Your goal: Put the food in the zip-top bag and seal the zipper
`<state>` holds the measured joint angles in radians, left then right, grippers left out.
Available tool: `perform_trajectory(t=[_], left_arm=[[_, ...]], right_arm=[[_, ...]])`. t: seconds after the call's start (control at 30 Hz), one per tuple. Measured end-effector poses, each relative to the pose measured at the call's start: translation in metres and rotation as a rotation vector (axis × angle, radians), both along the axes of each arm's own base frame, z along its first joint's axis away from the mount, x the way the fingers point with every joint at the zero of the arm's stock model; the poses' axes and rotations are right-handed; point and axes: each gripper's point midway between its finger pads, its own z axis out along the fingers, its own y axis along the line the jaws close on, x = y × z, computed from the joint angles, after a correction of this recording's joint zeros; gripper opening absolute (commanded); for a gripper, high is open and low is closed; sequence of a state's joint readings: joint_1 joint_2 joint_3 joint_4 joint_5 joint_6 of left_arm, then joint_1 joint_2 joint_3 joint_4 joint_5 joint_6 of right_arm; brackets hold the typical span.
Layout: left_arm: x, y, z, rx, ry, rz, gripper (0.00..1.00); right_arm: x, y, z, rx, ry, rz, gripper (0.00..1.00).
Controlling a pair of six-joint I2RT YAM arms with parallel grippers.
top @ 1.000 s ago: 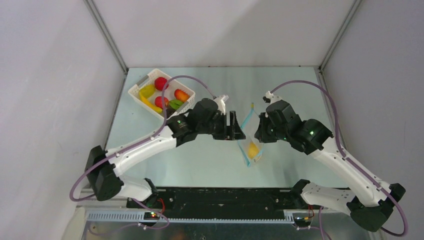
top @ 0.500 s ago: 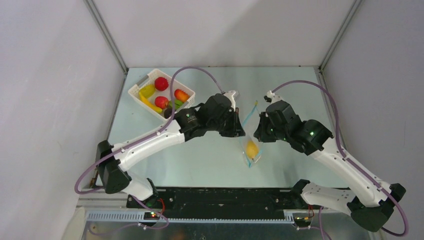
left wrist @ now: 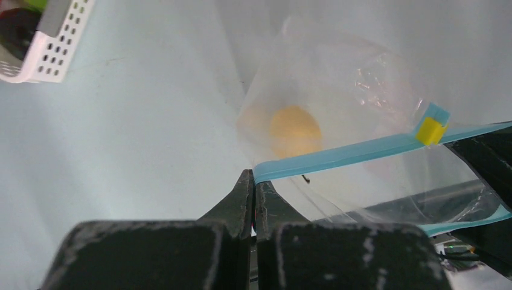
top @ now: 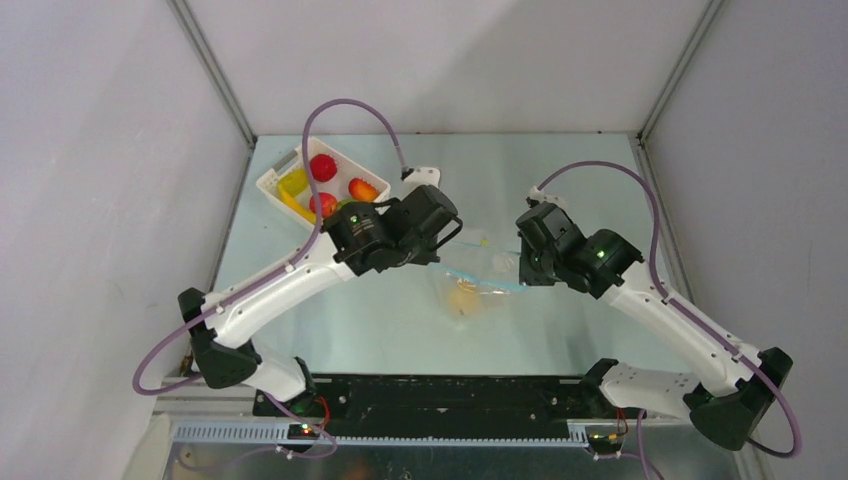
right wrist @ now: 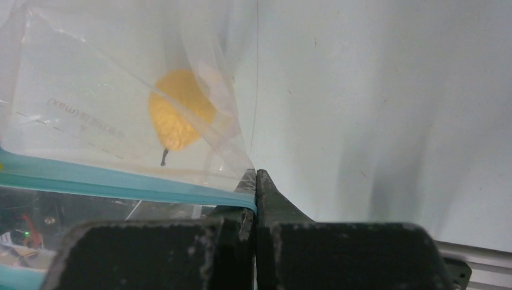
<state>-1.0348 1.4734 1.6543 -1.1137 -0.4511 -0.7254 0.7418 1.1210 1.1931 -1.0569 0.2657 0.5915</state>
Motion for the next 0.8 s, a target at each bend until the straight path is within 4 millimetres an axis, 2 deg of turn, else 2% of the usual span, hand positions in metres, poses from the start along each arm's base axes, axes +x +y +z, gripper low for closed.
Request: perform_trajectory(t=[0.17, 0.4, 0.53, 0.63, 0.67, 0.7, 0.73, 0.77, 0.8], left_arm=[[0.003, 0.015, 0.007, 0.051, -0.035, 0.040, 0.00], [0.005, 0.017, 0.013, 0.066, -0.058, 0.052, 0.00], [0.005, 0.007, 0.003, 0.042, -0.049, -0.002, 0.16], [0.003, -0.001, -0.012, 0.026, -0.019, -0.054, 0.35], [0.002, -0.004, -0.016, 0.019, -0.010, -0.068, 0.38], [0.002, -0.008, -0.020, 0.005, -0.001, -0.087, 0.45], [0.001, -0.012, -0.021, -0.011, 0.004, -0.104, 0.58], [-0.001, -0.018, -0.022, -0.036, 0.013, -0.128, 0.64], [-0.002, -0.022, -0.021, -0.050, 0.014, -0.151, 0.76]], right_arm=[[0.004, 0.005, 0.003, 0.026, -0.017, -0.005, 0.00], [0.005, 0.008, 0.007, 0.052, -0.026, -0.008, 0.00], [-0.001, 0.006, 0.017, 0.085, -0.047, 0.020, 0.00], [-0.006, 0.002, 0.028, 0.114, -0.073, 0.043, 0.00], [-0.008, 0.001, 0.030, 0.116, -0.077, 0.051, 0.00], [-0.010, 0.000, 0.031, 0.114, -0.076, 0.055, 0.00], [-0.010, 0.000, 0.032, 0.111, -0.077, 0.060, 0.00], [-0.010, 0.000, 0.032, 0.108, -0.077, 0.065, 0.00], [-0.010, 0.001, 0.033, 0.103, -0.074, 0.070, 0.00]])
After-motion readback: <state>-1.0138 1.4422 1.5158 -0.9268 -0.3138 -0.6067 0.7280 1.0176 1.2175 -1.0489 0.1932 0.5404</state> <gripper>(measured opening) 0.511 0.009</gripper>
